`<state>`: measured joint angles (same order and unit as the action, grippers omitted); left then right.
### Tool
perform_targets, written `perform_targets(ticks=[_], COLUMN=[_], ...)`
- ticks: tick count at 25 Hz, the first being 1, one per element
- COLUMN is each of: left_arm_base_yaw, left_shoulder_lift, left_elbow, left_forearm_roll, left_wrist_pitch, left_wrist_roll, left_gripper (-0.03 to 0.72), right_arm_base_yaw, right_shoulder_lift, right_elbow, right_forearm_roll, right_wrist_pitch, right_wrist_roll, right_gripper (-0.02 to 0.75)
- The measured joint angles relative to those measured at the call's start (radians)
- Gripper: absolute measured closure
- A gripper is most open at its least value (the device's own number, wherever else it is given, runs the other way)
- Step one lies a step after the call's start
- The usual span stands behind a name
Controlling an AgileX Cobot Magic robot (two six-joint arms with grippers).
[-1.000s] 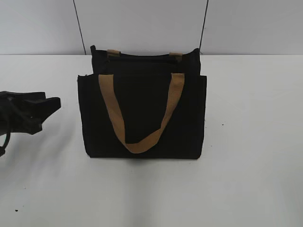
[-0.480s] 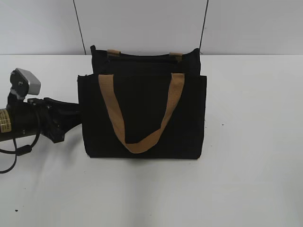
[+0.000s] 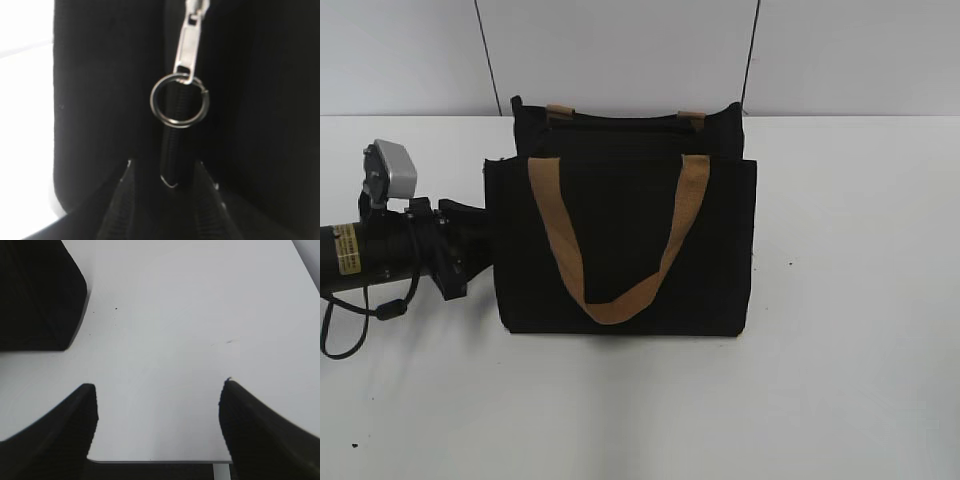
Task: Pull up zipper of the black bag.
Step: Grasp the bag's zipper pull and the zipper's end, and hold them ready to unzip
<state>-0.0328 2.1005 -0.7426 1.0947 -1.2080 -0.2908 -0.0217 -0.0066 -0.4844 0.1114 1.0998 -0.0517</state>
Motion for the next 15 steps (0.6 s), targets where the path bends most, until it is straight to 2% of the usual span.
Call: perform_targets(ticks=[8, 15], left_arm_base_yaw=[-0.034, -0.055], left_shoulder_lift=[0.075, 0.097], left_elbow=[-0.053, -0.064], left_forearm_roll=[0.001, -0.079], left_wrist_pitch=[-0.001, -0.006], left_wrist_roll=[0.000, 0.000], left_gripper=[0.384, 0.384], right_arm_base_yaw=[0.000, 0.000], right_shoulder_lift=[0.000, 0.000], right_elbow=[0.000, 0.000], right_forearm_roll=[0.000, 0.000], right_wrist_pitch=[0.000, 0.000], right_wrist_roll=[0.000, 0.000], right_gripper=[0.160, 0.160])
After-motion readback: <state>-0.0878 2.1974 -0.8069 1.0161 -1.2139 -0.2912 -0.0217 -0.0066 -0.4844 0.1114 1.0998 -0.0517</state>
